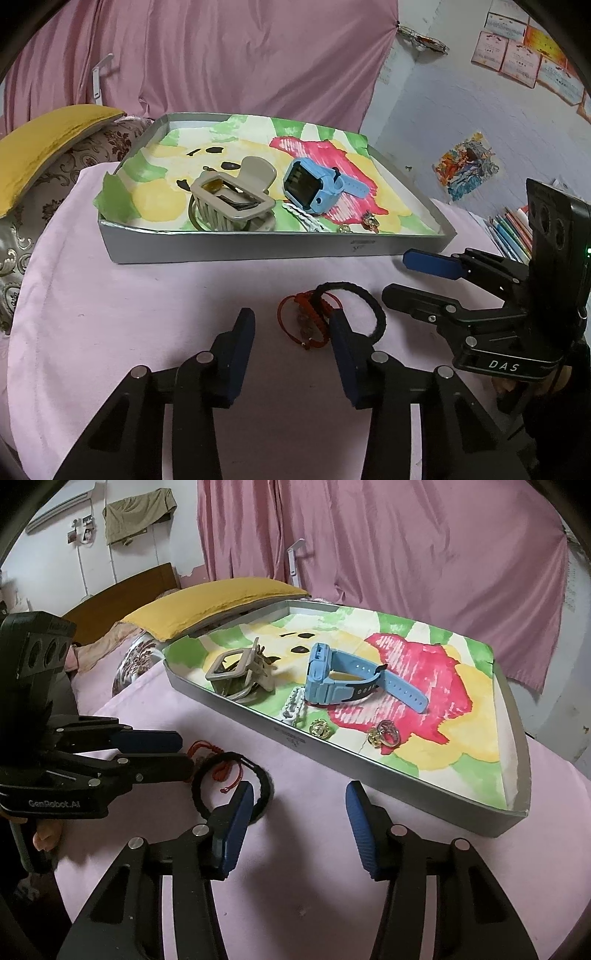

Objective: Organize jewelry
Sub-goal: 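Grasp the red cord keychain with the left gripper while the right grasps the black hair tie, then lift the keychain and hair tie and carry them over the tray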

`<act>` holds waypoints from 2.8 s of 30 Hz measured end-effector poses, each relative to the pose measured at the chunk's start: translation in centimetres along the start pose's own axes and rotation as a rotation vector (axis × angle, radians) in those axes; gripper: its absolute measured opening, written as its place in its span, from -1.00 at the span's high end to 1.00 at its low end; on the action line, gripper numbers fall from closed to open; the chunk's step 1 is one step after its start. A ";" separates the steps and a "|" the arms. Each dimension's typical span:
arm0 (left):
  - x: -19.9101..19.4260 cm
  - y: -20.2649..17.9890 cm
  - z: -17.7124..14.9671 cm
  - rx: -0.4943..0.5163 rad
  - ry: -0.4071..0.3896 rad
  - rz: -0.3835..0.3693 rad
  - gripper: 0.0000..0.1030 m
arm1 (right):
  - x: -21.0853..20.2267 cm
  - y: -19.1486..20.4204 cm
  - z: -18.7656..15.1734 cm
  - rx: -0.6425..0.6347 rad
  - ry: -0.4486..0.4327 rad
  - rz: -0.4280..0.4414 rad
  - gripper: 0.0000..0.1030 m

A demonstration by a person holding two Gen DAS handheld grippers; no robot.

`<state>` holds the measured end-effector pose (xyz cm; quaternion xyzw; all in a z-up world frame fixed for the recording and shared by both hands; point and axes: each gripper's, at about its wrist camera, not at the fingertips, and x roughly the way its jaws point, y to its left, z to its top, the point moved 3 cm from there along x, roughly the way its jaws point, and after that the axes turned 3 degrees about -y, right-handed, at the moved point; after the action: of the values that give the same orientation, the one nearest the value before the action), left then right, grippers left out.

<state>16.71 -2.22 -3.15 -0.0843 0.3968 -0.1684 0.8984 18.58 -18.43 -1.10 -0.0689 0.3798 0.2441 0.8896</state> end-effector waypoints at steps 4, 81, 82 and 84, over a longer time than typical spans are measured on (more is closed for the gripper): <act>0.3 0.0 0.0 0.003 0.013 0.000 0.49 | 0.4 0.3 0.2 -0.011 0.010 0.011 0.19; -3.8 -4.4 10.0 0.113 -0.615 0.058 0.91 | -7.9 -3.0 7.8 0.104 -0.614 -0.267 0.90; -3.4 -4.4 10.3 0.116 -0.605 0.059 0.91 | -7.7 -3.3 8.1 0.101 -0.611 -0.275 0.90; -2.6 -4.4 10.7 0.117 -0.590 0.061 0.91 | -7.1 -3.8 8.7 0.105 -0.605 -0.284 0.90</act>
<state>21.96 -5.15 7.10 -0.0656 0.1104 -0.1321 0.9829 21.83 -21.80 9.81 0.0002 0.0971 0.1071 0.9895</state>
